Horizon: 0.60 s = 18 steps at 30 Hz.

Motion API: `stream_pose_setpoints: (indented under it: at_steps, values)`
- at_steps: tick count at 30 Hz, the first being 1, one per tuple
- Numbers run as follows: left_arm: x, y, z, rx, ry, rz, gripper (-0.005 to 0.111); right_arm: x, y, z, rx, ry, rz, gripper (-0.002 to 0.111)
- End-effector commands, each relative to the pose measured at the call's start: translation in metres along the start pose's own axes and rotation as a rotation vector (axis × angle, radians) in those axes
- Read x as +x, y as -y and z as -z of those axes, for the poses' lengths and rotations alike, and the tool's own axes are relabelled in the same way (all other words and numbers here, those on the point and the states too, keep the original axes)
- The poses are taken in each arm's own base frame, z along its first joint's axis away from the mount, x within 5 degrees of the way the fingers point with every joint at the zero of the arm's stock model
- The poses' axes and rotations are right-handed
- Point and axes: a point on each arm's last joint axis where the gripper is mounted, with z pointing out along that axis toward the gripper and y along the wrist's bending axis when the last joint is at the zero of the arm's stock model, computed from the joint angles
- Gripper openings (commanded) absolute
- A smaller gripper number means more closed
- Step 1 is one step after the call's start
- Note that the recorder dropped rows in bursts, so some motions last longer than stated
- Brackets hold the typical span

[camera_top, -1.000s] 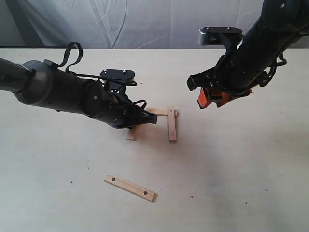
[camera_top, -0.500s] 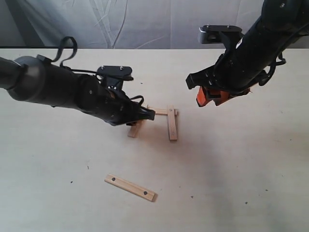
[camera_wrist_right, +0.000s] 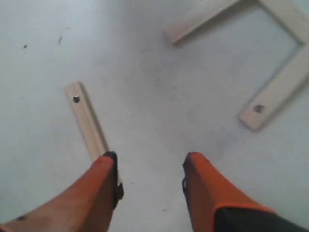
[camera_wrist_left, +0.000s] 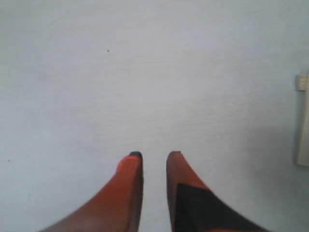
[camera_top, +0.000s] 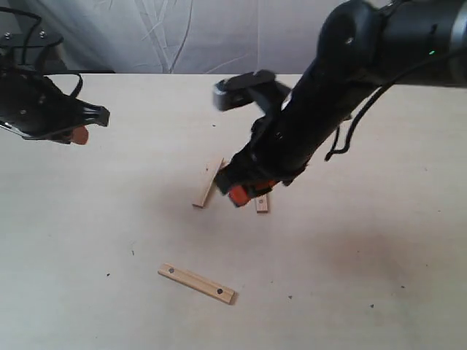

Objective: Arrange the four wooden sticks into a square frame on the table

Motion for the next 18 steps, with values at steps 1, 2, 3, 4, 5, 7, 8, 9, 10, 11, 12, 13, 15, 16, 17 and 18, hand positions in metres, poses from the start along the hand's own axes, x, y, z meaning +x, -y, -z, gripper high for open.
stream_pose_setpoints:
  at_steps: [1,2,3,4,5,7,8,9,10,11,12,13,15,16,17,18]
  values:
    - [0.000,0.004,0.021,0.019,0.026,-0.014,0.008,0.003,-0.036,-0.032,-0.017,-0.068,0.146,0.044]
    - [0.000,0.006,0.024,0.024,0.035,-0.017,0.005,0.005,-0.042,-0.038,-0.015,-0.082,0.171,0.044]
    - [0.000,0.008,0.026,0.029,0.046,-0.022,0.002,0.007,-0.049,-0.047,-0.013,-0.101,0.203,0.047]
    - [0.000,0.009,0.028,0.033,0.053,-0.024,0.000,0.008,-0.054,-0.053,-0.017,-0.109,0.216,0.051]
    - [0.000,0.011,0.029,0.037,0.057,-0.028,0.000,0.009,-0.059,-0.060,-0.020,-0.119,0.230,0.054]
    - [-0.001,0.013,0.030,0.044,0.064,-0.031,0.000,0.012,-0.066,-0.071,-0.016,-0.132,0.261,0.059]
    - [-0.001,0.014,0.030,0.050,0.069,-0.029,0.000,0.012,-0.070,-0.077,-0.005,-0.140,0.292,0.060]
    - [-0.001,0.014,0.030,0.053,0.071,-0.025,0.000,0.014,-0.072,-0.083,0.009,-0.149,0.319,0.059]
    - [-0.002,0.014,0.030,0.054,0.075,-0.023,0.000,0.016,-0.075,-0.088,0.018,-0.157,0.342,0.059]
    - [-0.002,0.014,0.030,0.054,0.078,-0.023,0.000,0.017,-0.076,-0.093,0.033,-0.161,0.359,0.059]
    - [-0.002,0.014,0.030,0.054,0.078,-0.023,0.000,0.018,-0.077,-0.098,0.049,-0.165,0.370,0.059]
    - [-0.002,0.014,0.030,0.055,0.082,-0.022,0.000,0.018,-0.078,-0.100,0.060,-0.169,0.378,0.059]
    - [-0.003,0.015,0.030,0.058,0.090,-0.018,0.000,0.021,-0.078,-0.108,0.077,-0.188,0.401,0.059]
    - [-0.003,0.015,0.030,0.057,0.095,-0.018,0.000,0.021,-0.078,-0.110,0.078,-0.191,0.402,0.059]
    - [-0.003,0.015,0.030,0.059,0.095,-0.017,0.000,0.021,-0.078,-0.113,0.079,-0.186,0.394,0.059]
    - [-0.004,0.015,0.030,0.058,0.097,-0.017,0.000,0.021,-0.077,-0.115,0.080,-0.180,0.394,0.059]
